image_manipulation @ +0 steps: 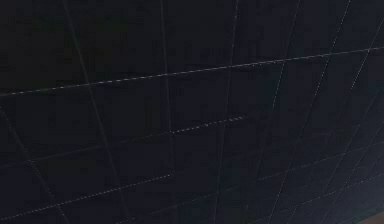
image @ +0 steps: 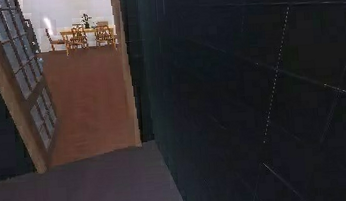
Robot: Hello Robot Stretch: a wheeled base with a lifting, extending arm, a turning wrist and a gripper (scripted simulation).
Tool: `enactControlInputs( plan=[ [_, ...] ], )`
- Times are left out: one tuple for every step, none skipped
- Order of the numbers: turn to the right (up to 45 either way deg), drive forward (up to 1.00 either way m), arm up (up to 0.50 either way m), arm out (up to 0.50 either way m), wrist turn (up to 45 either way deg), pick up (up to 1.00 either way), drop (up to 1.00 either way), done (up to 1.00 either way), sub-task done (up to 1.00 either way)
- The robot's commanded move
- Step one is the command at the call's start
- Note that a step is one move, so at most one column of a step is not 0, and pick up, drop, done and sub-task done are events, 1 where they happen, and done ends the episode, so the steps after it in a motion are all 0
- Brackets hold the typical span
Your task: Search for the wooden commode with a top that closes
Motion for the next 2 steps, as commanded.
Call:
enactControlInputs(
  plan=[
    [0.0, 0.15, 0.0, 0.0, 0.0, 0.0, 0.0, 0.0, 0.0],
    [-24.0, 0.0, 0.0, 0.0, 0.0, 0.0, 0.0, 0.0, 0.0]
  ],
)
